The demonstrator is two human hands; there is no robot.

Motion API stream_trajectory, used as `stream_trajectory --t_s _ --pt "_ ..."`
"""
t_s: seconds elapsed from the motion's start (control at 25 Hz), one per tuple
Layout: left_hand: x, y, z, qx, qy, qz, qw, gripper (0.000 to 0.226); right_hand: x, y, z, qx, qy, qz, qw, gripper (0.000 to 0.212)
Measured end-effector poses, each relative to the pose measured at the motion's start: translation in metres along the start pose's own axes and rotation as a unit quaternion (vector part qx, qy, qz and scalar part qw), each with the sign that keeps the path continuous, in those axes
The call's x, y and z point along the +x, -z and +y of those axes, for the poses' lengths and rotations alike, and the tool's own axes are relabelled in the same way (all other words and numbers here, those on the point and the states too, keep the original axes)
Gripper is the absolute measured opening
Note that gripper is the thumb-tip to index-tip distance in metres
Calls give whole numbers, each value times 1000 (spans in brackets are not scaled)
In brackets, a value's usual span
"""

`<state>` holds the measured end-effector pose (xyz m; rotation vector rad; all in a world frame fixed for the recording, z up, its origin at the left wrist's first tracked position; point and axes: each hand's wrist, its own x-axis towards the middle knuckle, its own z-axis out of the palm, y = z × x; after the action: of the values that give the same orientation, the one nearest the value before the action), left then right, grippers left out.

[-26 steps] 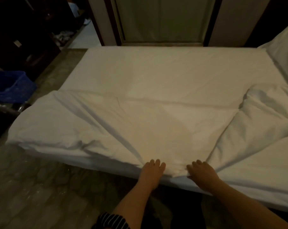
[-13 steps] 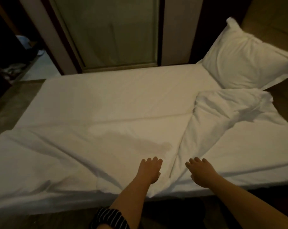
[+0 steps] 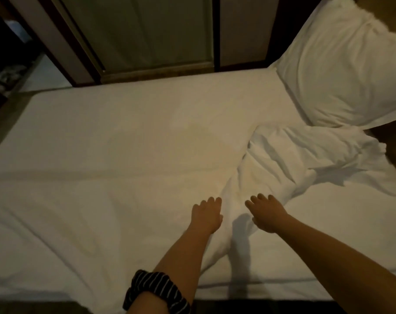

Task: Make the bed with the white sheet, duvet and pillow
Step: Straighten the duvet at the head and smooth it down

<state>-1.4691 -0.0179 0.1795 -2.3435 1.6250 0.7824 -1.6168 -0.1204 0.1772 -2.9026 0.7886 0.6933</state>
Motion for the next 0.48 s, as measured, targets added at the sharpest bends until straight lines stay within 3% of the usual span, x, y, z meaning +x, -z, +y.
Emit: stream_trajectory --t_s 0.2,0.48 --pt "53 0 22 -35 61 -30 997 37 47 -2 61 7 28 -10 1000 42" --pt "138 -17 37 -87 105 -46 990 48 122 -15 94 0 60 -19 998 46"
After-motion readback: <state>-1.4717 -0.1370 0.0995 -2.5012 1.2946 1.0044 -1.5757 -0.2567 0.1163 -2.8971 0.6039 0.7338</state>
